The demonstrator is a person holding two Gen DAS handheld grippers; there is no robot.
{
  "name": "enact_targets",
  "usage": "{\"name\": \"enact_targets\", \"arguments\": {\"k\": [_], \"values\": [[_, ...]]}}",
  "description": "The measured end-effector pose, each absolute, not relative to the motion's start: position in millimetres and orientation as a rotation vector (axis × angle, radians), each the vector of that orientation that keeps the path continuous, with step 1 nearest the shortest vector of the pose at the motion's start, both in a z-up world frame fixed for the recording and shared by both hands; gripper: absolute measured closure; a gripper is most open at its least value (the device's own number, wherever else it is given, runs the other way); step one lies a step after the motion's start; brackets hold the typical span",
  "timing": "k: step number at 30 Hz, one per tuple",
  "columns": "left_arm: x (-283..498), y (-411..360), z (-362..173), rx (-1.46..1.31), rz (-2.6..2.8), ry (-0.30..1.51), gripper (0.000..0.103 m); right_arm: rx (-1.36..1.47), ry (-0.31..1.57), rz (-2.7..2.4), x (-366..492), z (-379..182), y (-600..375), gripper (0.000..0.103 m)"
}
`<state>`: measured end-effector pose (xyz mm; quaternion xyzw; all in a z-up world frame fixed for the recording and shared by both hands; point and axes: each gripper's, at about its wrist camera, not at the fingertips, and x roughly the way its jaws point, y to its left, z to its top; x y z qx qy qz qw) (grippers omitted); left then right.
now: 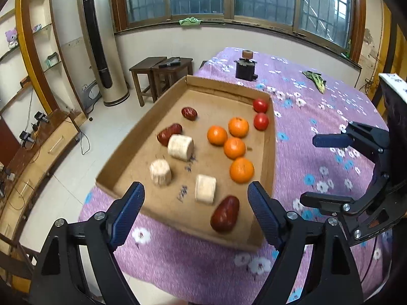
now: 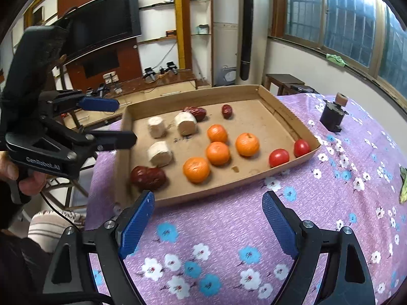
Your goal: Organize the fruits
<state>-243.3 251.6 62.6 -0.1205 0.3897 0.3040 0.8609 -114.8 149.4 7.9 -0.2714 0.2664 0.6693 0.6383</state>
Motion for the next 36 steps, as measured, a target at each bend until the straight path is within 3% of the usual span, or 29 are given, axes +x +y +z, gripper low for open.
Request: {"name": "enact_targets", "arguments": {"k": [36], "values": [[-265.5,221.1,65.9,-0.243,0.578,0.792,0.019,-0.7,0.517,1.588,-148.7,7.6,133.8,0.015]]}}
